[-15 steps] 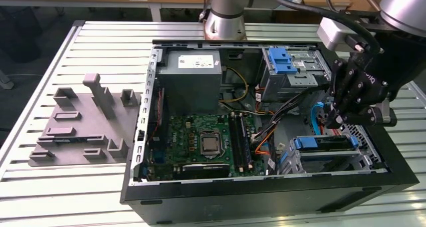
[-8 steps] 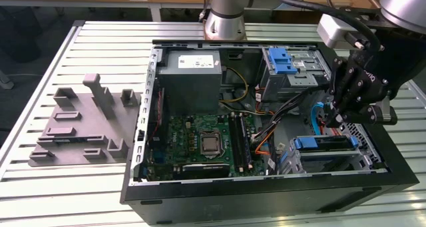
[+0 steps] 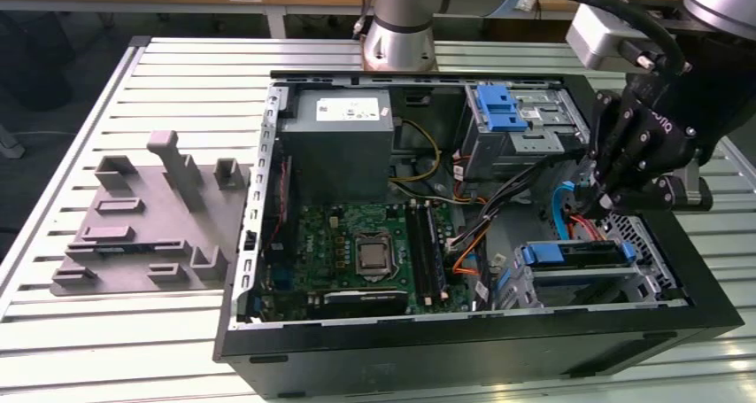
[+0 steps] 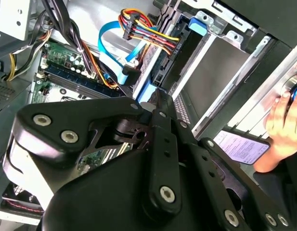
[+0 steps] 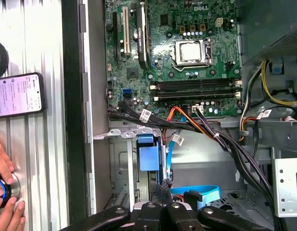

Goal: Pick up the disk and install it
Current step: 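Insert the second disk wire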

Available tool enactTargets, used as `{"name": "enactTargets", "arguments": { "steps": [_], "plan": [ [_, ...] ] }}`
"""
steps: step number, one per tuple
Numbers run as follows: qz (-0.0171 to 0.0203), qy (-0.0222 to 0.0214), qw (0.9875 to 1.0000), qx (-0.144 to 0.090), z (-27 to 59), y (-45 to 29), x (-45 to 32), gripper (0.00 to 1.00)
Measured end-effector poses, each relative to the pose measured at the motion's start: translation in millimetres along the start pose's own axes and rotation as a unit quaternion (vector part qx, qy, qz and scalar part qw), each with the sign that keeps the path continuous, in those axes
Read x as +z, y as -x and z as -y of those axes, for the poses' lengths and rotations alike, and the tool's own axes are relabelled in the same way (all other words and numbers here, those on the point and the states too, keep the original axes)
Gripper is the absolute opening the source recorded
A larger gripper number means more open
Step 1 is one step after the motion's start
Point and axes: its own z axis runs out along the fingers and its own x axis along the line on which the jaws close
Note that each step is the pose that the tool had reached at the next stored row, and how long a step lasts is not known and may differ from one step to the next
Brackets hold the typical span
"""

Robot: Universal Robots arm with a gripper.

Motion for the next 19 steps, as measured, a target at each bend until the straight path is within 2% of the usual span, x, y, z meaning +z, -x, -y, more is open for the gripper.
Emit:
{"name": "enactTargets", "arguments": {
  "steps": [3, 12, 19],
  "plan": [
    [0.0, 0.0, 1.0, 0.0, -0.1, 0.1, -2.8, 0.11],
    [0.0, 0.0, 1.0, 0.0, -0.1, 0.3, -2.9, 0.11],
    [0.0, 0.0, 1.0, 0.0, -0.4, 3.8, -3.1, 0.11]
  ]
}}
